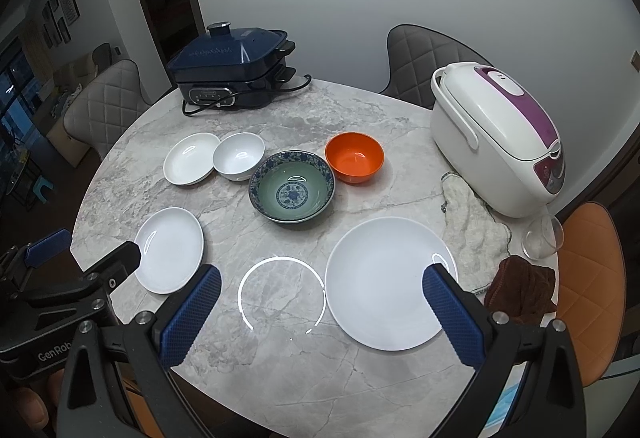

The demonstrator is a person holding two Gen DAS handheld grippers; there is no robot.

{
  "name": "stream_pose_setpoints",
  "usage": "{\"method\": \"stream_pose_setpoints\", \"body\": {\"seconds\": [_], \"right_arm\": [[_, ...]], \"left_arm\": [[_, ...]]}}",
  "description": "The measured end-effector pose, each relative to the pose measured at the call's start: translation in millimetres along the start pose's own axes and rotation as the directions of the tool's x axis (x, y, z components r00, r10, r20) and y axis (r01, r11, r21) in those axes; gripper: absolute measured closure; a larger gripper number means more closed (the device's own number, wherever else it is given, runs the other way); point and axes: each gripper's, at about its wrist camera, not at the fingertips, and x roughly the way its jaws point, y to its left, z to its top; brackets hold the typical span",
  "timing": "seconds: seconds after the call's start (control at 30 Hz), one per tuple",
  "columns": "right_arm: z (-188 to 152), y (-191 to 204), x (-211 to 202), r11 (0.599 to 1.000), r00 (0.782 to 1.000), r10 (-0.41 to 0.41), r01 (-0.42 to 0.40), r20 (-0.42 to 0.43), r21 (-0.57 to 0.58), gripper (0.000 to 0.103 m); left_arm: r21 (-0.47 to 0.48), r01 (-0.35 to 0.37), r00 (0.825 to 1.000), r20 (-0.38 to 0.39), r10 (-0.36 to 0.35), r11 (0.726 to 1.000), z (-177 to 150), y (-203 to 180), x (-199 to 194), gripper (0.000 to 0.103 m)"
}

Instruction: Organize plates and bowls

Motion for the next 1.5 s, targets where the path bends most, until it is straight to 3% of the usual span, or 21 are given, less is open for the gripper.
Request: {"method": "stream_pose_setpoints", "body": {"seconds": [0.67, 0.8, 0.9, 1.0, 1.13, 1.2, 1.23, 1.27, 1.33, 1.4, 1.5], "right_arm": [[3, 10, 22, 0.993, 0.996, -0.068, 0.074, -0.059, 0.092, 0.000], [-2, 8, 28, 0.988, 0.993, -0.072, 0.084, -0.090, 0.131, 0.000], [-11, 1, 32, 0.983, 0.993, -0.054, 0.071, -0.101, 0.171, 0.000], [-33, -19, 31, 0.971, 0.997, 0.005, 0.013, -0.074, 0.238, 0.000], [-66, -63, 36, 0.932, 0.995, 0.103, -0.094, -0.009, 0.349, 0.000], [-81, -90, 45, 0.899, 0.986, 0.169, -0.158, 0.010, 0.409, 0.000], [-88, -103, 51, 0.884, 0.981, 0.195, -0.185, 0.020, 0.429, 0.000], [-94, -114, 56, 0.874, 0.977, 0.211, -0.203, 0.032, 0.441, 0.000], [-104, -137, 68, 0.863, 0.973, 0.224, -0.223, 0.052, 0.454, 0.001], [-112, -161, 86, 0.841, 0.967, 0.248, -0.242, 0.054, 0.484, 0.011], [-120, -200, 119, 0.791, 0.952, 0.306, -0.264, 0.018, 0.552, 0.028]], "left_arm": [[0.081, 0.073, 0.995, -0.068, -0.068, 0.994, 31, 23, 52, 0.001], [0.083, 0.105, 0.988, -0.123, -0.094, 0.991, 26, 32, 82, 0.001], [0.063, 0.177, 0.971, -0.177, -0.163, 0.982, 14, 37, 113, 0.001], [0.002, 0.255, 0.937, -0.246, -0.246, 0.967, -3, 39, 148, 0.001], [0.169, 0.371, 0.919, -0.209, -0.335, 0.913, -24, 6, 168, 0.001], [0.234, 0.377, 0.922, -0.191, -0.338, 0.896, -34, -12, 175, 0.001], [0.248, 0.374, 0.919, -0.226, -0.322, 0.894, -37, -23, 184, 0.001], [0.248, 0.385, 0.904, -0.295, -0.309, 0.889, -40, -36, 198, 0.001], [0.187, 0.420, 0.852, -0.417, -0.315, 0.888, -40, -54, 231, 0.003], [0.137, 0.444, 0.834, -0.425, -0.353, 0.885, -37, -64, 251, 0.004], [0.177, 0.457, 0.836, -0.418, -0.354, 0.872, -26, -92, 275, 0.004]]}}
